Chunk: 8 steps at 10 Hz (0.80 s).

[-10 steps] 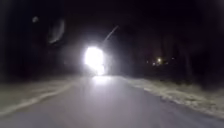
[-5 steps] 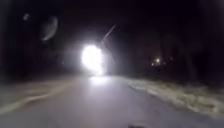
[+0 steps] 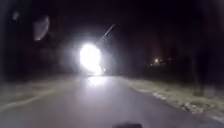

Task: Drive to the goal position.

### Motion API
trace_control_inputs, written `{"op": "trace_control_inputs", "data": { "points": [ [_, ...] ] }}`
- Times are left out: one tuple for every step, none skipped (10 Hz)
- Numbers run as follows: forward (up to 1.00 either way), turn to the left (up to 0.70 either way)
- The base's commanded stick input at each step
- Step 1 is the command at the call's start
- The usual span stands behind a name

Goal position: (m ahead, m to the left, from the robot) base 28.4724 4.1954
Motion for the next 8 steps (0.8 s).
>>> {"op": "trace_control_inputs", "data": {
  "points": [
    [1.0,0.23],
    [1.0,0.24],
    [1.0,0.24],
    [1.0,0.24],
    [1.0,0.24],
    [1.0,0.24],
    [1.0,0.25],
    [1.0,0.26]
  ]
}}
